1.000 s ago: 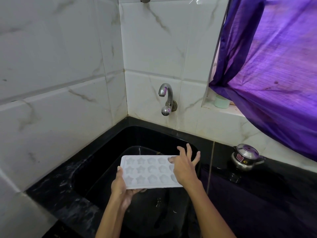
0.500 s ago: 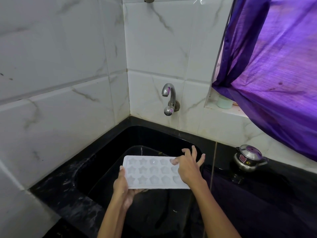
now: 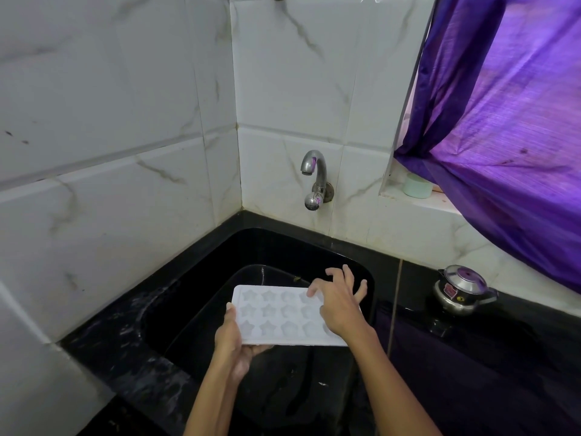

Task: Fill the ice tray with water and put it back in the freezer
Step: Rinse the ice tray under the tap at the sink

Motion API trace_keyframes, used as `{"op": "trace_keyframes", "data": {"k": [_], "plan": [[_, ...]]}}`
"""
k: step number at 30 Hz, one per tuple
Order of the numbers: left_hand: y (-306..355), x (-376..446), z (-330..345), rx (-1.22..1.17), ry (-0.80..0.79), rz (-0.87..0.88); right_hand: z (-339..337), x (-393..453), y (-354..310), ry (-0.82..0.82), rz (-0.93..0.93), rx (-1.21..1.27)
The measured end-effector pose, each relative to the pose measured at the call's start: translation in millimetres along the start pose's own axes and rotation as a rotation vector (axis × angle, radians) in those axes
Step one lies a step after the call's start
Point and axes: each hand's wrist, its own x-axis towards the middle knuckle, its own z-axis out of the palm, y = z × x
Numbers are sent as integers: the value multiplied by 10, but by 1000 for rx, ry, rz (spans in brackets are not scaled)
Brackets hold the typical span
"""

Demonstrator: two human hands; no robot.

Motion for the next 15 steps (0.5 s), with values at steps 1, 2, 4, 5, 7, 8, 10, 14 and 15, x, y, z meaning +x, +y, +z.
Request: {"op": "trace_keyframes", "data": {"k": [1, 2, 4, 5, 7, 8, 10, 14, 15], "plan": [[-7, -1, 5, -3, -3, 2, 11, 1, -24, -15, -11, -22], [-10, -1, 9, -5, -4, 4, 23, 0, -41, -25, -18, -46], [-7, 1, 10, -5, 0, 13, 37, -2, -48, -27, -26, -80], [-3, 2, 8, -4, 1, 18, 38, 3, -45, -22, -27, -88], [0, 0, 4, 1, 0, 24, 31, 16, -47, -15, -23, -102], [-1, -3, 9, 3, -2, 25, 29, 21, -57, -15, -20, -113], [-1, -8, 19, 5, -8, 27, 30, 22, -92, -18, -23, -139], [6, -2, 26, 6, 3, 38, 35, 11, -108, -26, -31, -158], [5, 0, 24, 6, 6, 37, 35, 14, -105, -26, -27, -157]]}}
